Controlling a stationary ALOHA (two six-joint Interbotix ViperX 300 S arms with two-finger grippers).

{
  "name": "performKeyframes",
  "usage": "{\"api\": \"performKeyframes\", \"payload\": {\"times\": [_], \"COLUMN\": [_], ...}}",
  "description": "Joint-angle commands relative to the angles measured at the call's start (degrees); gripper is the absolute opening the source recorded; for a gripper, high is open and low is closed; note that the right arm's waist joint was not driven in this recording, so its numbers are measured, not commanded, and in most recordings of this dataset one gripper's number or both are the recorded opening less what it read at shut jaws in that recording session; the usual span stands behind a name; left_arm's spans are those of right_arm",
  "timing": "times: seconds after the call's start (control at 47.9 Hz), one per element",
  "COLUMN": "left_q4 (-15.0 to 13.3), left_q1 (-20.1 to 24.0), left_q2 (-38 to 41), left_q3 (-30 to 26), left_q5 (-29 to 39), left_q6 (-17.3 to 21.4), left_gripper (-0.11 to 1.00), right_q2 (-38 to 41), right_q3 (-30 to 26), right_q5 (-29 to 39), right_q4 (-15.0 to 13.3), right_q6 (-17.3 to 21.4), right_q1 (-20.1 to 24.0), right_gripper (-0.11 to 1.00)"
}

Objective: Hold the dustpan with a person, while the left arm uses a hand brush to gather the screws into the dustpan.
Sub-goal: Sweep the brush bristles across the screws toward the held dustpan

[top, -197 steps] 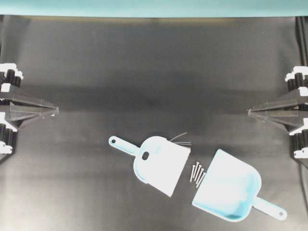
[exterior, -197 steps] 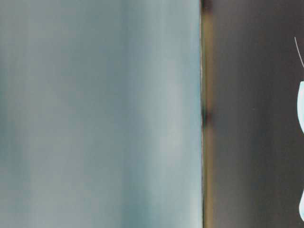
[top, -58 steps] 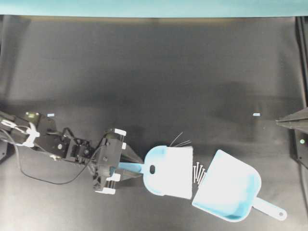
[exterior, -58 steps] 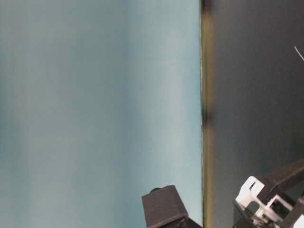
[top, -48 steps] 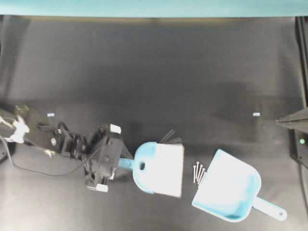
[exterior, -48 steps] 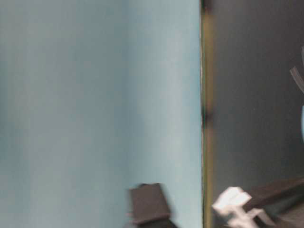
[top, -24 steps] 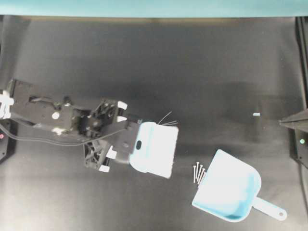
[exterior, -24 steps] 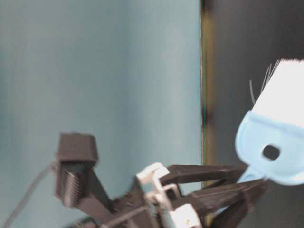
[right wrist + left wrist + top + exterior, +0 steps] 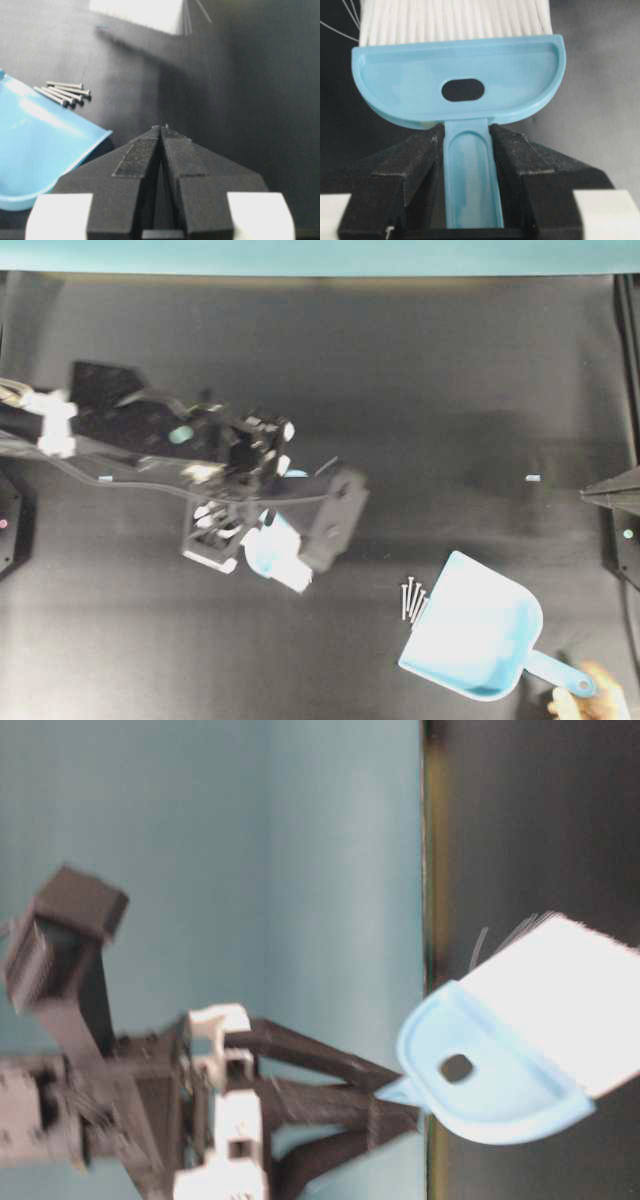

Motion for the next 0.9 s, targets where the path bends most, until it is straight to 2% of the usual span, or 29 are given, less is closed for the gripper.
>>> {"api": "performKeyframes", "payload": {"times": [0.0,0.438,0.876], "left_q4": [0.2,0.2,0.2], "left_q1": [0.1,0.2,-3.3], "left_q2": [1.0,6.8,12.7], "left_q3": [-4.3,-6.2,-10.5], "left_q5": [1.5,-0.5,-3.3], "left_q6": [0.0,2.7,3.5], "left_gripper": [0.32,0.32,0.32], "right_q2": [0.3,0.3,0.3], "right_q3": [-1.1,-1.0,-1.1], "right_q5": [-0.3,-0.3,-0.3], "right_q4": [-0.2,-0.2,-0.2], "right_q6": [-0.4,-0.4,-0.4], "right_q1": [0.0,0.0,0.0], "right_gripper": [0.0,0.0,0.0]}}
